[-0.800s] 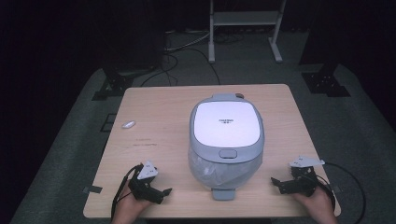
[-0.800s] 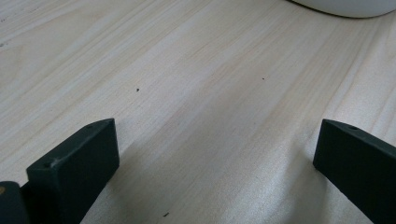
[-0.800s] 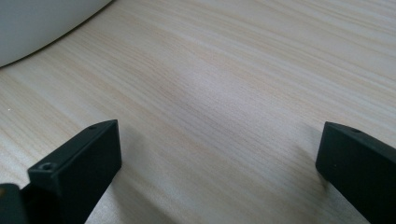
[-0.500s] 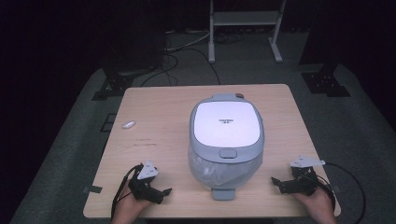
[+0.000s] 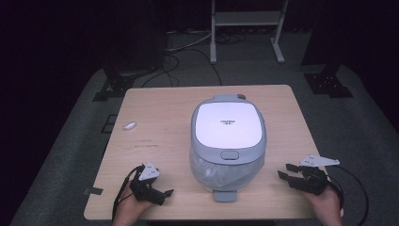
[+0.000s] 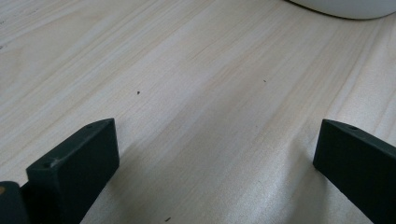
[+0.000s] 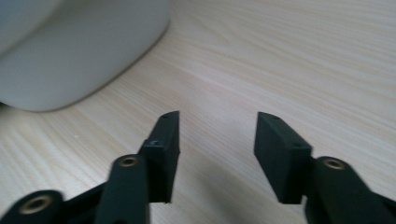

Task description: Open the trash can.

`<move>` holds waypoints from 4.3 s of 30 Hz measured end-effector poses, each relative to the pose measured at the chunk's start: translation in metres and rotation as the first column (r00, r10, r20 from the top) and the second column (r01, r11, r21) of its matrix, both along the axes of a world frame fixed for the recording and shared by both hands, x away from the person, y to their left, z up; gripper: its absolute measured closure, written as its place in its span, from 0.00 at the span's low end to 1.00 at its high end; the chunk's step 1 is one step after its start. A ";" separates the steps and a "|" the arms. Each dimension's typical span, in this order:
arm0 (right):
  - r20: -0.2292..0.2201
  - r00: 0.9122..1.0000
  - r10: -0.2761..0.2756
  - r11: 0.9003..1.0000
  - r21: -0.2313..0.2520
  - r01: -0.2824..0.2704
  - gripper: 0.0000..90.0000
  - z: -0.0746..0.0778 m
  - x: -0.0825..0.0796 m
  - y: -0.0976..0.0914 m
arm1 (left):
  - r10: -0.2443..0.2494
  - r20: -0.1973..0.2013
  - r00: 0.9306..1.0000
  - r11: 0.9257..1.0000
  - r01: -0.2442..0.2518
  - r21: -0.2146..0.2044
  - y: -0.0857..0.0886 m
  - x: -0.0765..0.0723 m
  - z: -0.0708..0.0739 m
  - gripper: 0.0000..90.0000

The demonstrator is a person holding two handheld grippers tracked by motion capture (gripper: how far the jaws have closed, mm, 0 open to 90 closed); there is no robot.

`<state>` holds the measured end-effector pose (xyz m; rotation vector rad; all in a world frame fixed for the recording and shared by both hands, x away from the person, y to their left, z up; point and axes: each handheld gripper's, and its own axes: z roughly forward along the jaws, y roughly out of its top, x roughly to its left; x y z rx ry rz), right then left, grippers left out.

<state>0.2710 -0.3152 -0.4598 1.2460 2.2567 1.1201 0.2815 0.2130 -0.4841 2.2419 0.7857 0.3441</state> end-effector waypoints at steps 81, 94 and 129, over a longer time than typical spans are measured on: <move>0.281 0.824 0.492 0.810 0.199 -0.551 1.00 0.191 -0.023 0.096 | -0.001 0.001 1.000 1.000 0.001 0.001 0.000 0.000 0.000 0.00; 0.263 0.806 0.530 0.792 0.188 -0.581 1.00 0.189 -0.020 0.119 | -0.001 0.001 1.000 1.000 0.001 0.001 0.000 0.000 0.000 0.00; 0.307 0.824 0.477 0.820 0.181 -0.542 1.00 0.191 -0.023 0.124 | 0.000 0.001 1.000 1.000 0.000 0.000 -0.001 0.000 0.000 0.00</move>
